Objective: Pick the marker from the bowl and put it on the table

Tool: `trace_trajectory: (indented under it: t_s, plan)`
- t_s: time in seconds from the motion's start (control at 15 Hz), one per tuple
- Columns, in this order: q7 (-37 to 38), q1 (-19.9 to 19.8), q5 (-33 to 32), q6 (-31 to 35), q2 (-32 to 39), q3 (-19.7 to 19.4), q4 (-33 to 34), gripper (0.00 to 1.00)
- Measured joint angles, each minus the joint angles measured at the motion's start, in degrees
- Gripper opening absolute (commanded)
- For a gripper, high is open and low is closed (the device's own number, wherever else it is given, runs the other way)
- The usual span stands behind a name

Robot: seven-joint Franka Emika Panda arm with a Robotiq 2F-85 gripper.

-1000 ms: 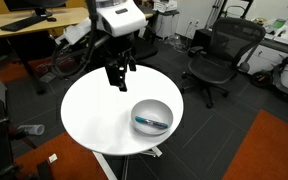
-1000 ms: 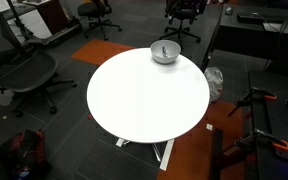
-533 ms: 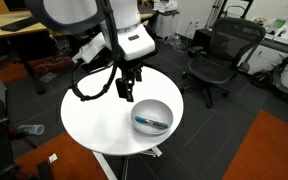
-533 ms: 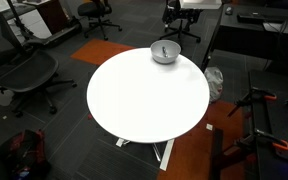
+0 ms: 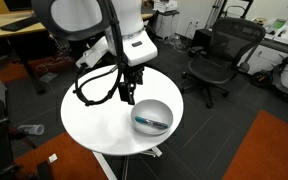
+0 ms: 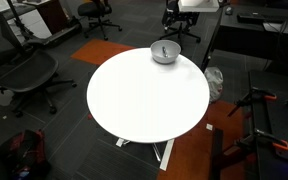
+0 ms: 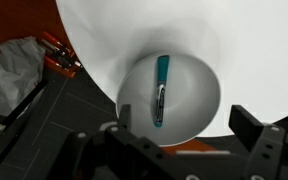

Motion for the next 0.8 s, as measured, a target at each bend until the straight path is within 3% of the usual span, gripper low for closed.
trace_trajectory:
  t_s: [0.8]
  plan:
    - [-4.88, -0.96, 7.42, -0.07, 7.46, -1.15, 6.38, 1.0]
